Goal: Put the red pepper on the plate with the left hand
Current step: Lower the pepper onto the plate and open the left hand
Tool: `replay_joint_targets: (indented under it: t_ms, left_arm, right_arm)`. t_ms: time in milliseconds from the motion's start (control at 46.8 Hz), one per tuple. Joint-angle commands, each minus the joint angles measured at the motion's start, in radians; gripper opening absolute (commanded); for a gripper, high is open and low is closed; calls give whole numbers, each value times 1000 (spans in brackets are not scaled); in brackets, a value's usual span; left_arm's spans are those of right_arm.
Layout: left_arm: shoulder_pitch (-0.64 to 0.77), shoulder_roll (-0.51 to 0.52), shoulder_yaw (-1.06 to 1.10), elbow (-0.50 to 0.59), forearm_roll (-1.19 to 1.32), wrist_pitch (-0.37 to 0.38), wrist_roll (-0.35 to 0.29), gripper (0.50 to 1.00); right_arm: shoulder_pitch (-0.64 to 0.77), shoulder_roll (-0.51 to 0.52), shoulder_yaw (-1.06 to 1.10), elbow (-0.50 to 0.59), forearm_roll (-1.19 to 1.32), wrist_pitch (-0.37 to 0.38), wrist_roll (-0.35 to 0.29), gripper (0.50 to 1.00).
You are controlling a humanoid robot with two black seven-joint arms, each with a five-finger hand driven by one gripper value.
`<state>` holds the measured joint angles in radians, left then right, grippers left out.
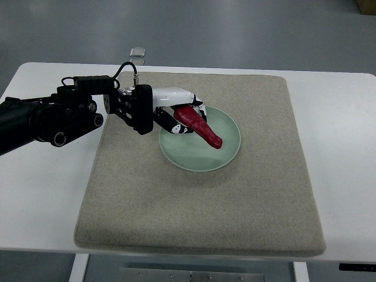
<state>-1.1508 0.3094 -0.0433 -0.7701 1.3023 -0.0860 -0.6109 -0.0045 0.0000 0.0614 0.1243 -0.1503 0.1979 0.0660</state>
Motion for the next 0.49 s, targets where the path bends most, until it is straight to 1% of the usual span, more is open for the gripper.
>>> replay_joint_targets:
  t_ms: [0,171,235,278,342,406,448,470]
  left_arm:
    - [2,-4,-3,0,-1,8,0,500]
    - [14,-9,-10,2,-15,14,0,500]
    - [16,-9,-12,2,-17,15,0,578]
    - [16,-9,-14,0,-18,15,0,606]
    - [17,-9,-15,0,-21,15,0,670]
    - [17,-9,-15,0,-21,20,0,718]
    - [17,-9,-15,0,-21,26,0,773]
    - [20,-9,-15,0,-21,31,0,790]
  right_arm:
    - [0,0,0,0,0,0,0,932]
    - [0,0,0,0,0,0,0,932]
    - [0,0,0,0,0,0,0,932]
    - [0,0,0,0,0,0,0,932]
    - [0,0,0,0,0,0,0,932]
    - [0,0,0,0,0,0,0,932]
    - [0,0,0,0,0,0,0,932]
    - [0,0,0,0,0,0,0,932]
